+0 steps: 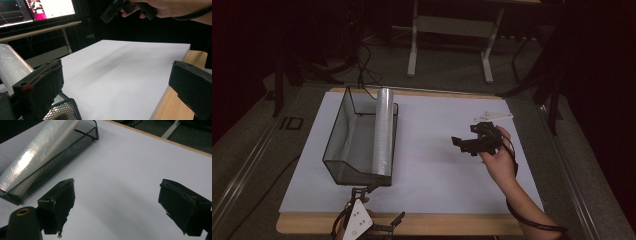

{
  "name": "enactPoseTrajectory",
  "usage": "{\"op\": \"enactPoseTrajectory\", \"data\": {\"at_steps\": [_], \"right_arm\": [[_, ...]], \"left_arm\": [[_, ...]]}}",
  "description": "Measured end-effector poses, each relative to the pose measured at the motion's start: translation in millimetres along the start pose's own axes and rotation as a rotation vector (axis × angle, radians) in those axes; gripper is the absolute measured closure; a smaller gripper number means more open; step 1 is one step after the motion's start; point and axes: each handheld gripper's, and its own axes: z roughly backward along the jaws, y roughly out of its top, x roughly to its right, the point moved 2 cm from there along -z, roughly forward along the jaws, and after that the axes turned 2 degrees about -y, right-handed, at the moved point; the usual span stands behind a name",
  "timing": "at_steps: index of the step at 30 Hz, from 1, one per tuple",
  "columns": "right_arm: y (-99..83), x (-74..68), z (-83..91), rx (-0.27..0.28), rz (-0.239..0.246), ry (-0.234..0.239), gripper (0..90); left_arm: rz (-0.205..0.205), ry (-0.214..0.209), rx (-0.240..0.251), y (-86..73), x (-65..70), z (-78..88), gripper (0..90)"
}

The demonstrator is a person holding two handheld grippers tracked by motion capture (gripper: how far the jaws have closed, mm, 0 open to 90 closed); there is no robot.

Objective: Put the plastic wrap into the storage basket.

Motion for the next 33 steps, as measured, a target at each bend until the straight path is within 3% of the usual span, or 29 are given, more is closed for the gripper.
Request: {"op": "enactPoseTrajectory", "data": {"at_steps": [10, 19, 27, 33], "right_arm": [[-37.4, 17.3, 22.4, 0.013, -0.056, -0.009, 13.7], [-70.2, 19.4, 33.5, 0.020, -0.074, -0.024, 13.8], [-96.2, 14.4, 36.8, 0.034, -0.033, -0.049, 13.8], [-100.5, 15.8, 30.5, 0.038, -0.027, -0.051, 13.8]], "left_arm": [[-0.007, -0.003, -0.004, 0.1, 1.5, -0.6, 0.3], [-0.005, -0.004, -0.005, -0.1, 1.7, -1.0, 0.2], [-0.003, -0.004, -0.004, 0.0, 1.6, -0.7, 0.2], [-0.005, -0.006, -0.003, 0.1, 1.3, -0.4, 0.2]]}}
